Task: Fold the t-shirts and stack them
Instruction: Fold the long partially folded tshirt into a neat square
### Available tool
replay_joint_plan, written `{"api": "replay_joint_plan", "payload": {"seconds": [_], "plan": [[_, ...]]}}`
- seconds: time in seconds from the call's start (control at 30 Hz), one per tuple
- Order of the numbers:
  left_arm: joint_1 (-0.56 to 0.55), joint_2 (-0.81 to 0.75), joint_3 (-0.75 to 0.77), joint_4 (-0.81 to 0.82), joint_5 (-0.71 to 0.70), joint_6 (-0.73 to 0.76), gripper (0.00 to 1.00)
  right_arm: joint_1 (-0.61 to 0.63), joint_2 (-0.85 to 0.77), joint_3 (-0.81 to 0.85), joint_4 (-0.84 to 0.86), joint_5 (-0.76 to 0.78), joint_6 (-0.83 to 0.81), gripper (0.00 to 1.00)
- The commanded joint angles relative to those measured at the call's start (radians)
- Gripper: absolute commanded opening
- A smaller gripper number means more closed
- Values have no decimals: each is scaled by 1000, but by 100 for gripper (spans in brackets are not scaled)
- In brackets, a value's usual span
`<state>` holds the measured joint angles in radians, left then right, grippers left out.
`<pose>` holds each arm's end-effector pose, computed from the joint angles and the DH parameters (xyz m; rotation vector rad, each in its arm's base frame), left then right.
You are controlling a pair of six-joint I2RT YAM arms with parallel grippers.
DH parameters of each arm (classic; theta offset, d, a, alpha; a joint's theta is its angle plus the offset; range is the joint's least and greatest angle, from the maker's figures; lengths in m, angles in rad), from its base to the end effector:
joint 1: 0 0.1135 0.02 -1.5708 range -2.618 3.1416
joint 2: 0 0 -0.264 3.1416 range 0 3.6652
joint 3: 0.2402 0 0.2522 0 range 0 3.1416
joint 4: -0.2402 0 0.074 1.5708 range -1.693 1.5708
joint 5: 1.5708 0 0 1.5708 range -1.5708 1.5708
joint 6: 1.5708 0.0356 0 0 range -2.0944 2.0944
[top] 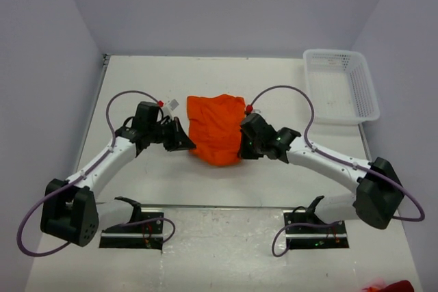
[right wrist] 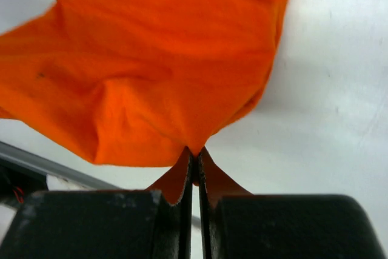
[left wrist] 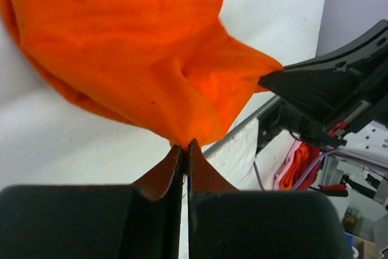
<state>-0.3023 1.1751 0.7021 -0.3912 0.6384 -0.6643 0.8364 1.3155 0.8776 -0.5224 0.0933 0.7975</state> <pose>0.2135 -0.0888 0.2209 -0.1535 2.5679 -1.1849 0.1790 0.1933 0.2297 -0.0124 2.6106 0.5163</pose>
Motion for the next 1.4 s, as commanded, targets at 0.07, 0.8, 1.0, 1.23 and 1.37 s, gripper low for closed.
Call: {"api": "replay_joint_plan", "payload": {"seconds": [0.07,0.8,1.0,1.23,1.37], "plan": [[34,158,210,6,-25,57,0,-91,129,243,-53,48,-139,0],[170,1103,1200,-52,-2,140,41,-482,907,1188,-208,-193,-472,57],[192,891,1169,86,-262,232,59,-559,863,1253,-176,-176,-531,98],[177,794,1084,14,-175,198,66,-537,693,997,-156,-186,-523,98],[177,909,1108,-38,-31,177,61,-537,711,1000,-178,-253,-521,98]]}}
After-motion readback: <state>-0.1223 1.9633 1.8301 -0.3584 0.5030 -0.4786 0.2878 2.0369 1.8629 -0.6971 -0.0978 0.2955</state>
